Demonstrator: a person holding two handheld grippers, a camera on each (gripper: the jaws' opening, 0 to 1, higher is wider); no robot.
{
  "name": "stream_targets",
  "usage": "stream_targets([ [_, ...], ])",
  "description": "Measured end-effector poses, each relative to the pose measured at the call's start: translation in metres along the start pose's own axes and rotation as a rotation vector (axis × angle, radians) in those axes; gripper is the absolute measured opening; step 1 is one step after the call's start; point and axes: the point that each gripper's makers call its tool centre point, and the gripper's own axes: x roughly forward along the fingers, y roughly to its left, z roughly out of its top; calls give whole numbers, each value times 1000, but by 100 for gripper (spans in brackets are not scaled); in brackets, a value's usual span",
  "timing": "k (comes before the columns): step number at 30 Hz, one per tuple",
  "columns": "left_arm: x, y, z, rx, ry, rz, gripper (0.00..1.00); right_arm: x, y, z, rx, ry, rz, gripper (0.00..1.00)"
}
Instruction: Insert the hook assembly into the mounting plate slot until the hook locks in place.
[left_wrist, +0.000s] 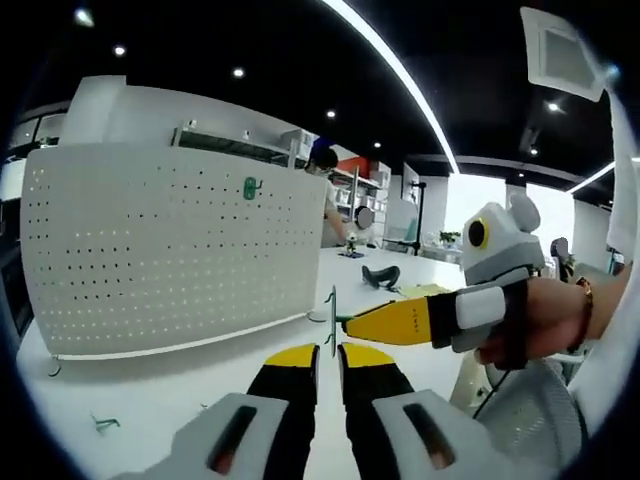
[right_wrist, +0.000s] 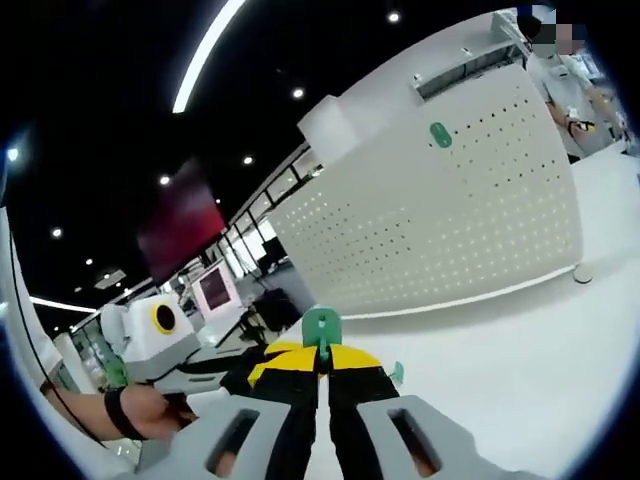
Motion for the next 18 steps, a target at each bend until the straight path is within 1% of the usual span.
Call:
stream_targets([
  [4, -3, 3, 0, -3, 5, 3, 12, 3, 0, 2, -27, 6, -6, 1],
  [8, -7, 6, 5, 4, -11, -1, 14, 6, -2, 4, -26, 1, -14, 1],
  [18, -17, 17, 11, -8, -24, 4, 17, 14, -6, 19, -68, -5, -45, 1],
])
